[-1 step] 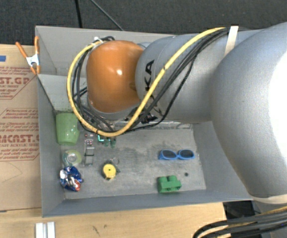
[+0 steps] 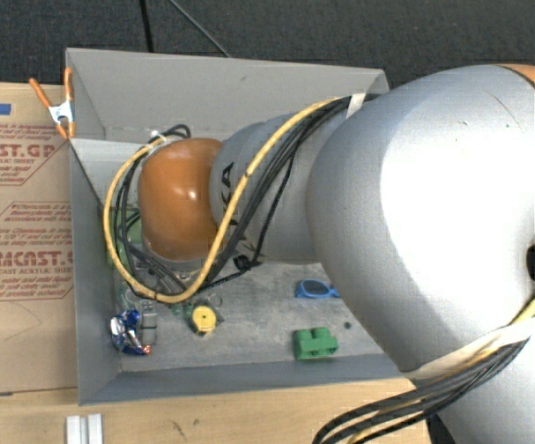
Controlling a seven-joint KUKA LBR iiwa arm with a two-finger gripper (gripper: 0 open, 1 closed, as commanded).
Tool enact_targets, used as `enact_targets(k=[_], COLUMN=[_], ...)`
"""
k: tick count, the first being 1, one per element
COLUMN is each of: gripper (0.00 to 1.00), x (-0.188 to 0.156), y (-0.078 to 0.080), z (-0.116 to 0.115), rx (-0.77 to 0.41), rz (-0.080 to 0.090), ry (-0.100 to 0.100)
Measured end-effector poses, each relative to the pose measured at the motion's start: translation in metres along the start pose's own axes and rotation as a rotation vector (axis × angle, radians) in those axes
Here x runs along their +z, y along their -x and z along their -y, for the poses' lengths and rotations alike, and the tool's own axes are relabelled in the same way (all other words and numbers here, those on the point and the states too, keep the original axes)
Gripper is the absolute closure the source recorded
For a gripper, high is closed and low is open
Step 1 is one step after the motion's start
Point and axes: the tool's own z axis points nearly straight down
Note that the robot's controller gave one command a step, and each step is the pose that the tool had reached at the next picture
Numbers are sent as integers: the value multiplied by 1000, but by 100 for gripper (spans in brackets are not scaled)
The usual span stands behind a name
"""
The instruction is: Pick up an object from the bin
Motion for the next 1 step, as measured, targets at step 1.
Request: enact_targets(k=[1], gripper=[0], x=[-16], y=[-45], z=[-2], rx=[-92], rz=[3], ry=[-1])
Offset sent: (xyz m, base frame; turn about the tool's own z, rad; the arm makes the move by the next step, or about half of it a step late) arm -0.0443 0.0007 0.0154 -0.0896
